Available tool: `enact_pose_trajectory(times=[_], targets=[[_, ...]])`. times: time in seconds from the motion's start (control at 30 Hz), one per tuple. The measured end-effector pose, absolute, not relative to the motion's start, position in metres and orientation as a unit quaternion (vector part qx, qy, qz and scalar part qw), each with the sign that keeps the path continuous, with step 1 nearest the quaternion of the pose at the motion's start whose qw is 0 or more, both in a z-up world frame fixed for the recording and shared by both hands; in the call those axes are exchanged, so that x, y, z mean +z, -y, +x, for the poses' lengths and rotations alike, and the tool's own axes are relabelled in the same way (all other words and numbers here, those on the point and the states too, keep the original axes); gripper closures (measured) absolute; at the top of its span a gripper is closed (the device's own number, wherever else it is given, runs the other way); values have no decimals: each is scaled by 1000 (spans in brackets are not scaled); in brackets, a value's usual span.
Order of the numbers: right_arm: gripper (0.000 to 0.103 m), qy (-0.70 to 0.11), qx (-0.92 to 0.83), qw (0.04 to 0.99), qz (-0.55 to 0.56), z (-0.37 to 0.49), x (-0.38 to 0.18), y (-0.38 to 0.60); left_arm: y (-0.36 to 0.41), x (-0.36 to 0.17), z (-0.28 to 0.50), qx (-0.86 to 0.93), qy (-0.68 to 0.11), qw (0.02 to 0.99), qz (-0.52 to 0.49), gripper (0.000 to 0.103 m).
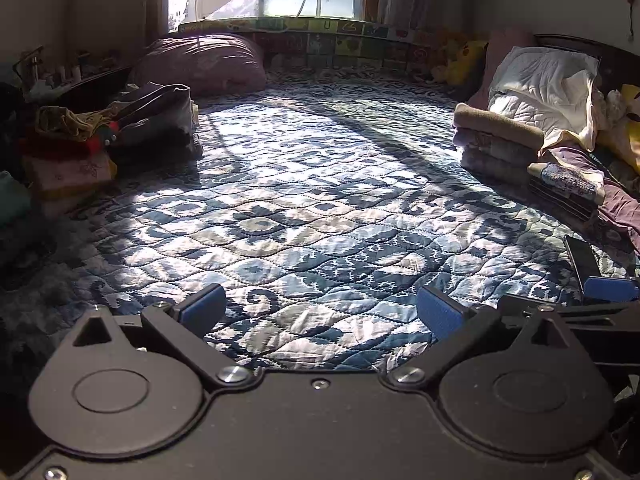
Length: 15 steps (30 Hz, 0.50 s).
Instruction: Fold clothes
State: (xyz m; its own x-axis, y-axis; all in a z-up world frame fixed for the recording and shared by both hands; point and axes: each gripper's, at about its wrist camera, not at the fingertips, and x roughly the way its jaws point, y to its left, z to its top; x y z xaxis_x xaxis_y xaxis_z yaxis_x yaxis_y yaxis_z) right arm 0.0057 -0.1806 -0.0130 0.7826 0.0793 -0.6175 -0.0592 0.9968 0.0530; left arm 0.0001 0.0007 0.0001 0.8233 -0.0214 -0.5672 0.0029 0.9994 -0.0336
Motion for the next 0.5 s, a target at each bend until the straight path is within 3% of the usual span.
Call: enact_pose_trajectory(times=[0.5], targets=[[0,-325,36,945,15,6,-13,180,-3,0,-1,-6,-301,953,-23,0]])
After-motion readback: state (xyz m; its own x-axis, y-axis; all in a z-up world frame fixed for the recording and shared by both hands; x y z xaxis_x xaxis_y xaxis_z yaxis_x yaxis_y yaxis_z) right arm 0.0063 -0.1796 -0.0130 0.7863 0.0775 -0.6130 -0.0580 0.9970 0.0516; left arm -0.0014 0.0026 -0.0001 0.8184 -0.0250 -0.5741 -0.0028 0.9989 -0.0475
